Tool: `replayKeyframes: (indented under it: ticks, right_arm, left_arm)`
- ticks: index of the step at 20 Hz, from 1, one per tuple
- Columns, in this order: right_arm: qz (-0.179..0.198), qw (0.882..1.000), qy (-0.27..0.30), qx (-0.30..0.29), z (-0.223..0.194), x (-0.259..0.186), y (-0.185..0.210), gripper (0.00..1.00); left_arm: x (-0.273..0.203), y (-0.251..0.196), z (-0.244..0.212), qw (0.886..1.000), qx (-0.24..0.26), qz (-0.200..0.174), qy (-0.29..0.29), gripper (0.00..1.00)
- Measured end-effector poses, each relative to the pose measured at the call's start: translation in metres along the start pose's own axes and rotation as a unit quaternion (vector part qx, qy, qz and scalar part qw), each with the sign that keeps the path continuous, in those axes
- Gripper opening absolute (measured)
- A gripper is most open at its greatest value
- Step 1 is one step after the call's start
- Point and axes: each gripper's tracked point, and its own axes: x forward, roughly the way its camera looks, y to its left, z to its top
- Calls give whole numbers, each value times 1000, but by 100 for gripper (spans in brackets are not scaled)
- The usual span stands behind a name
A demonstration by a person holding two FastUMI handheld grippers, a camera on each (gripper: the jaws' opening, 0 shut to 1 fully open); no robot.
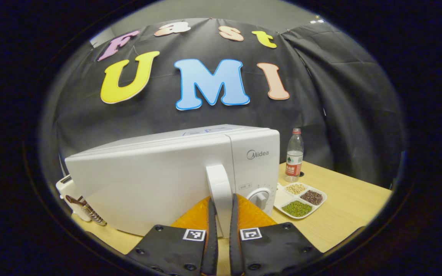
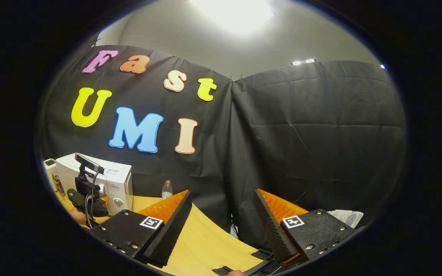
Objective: Open the microwave oven with the left hand, put the food in, and close the microwave oven.
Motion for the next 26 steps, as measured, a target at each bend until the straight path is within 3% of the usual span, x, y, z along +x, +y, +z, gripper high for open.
replayKeyframes:
  ticks: [7, 8, 9, 10, 12, 16, 26]
  right_arm:
    - [43, 999, -13, -2, 2, 10, 3, 97]
    - [50, 999, -16, 0, 4, 12, 3, 98]
    - [59, 998, -18, 1, 4, 15, 3, 98]
    - [66, 998, -20, 1, 4, 18, 3, 98]
    - [77, 997, -25, 3, 4, 24, 1, 98]
    - [114, 993, -31, 24, 2, 30, 6, 98]
    - [221, 972, -41, 62, -5, 17, 18, 98]
  left_arm:
    - [-3, 1, -1, 1000, -2, 4, 28, 15]
    - [-3, 1, 0, 1000, 2, 8, 30, 18]
    - [-3, 0, 0, 999, 3, 12, 32, 14]
    - [-13, 0, -7, 999, -6, 21, 48, 18]
    - [-39, -1, -5, 999, -3, 35, 33, 13]
    - [-81, 2, -17, 998, -14, 45, 33, 15]
    - [-182, 36, -34, 994, -22, 93, 49, 12]
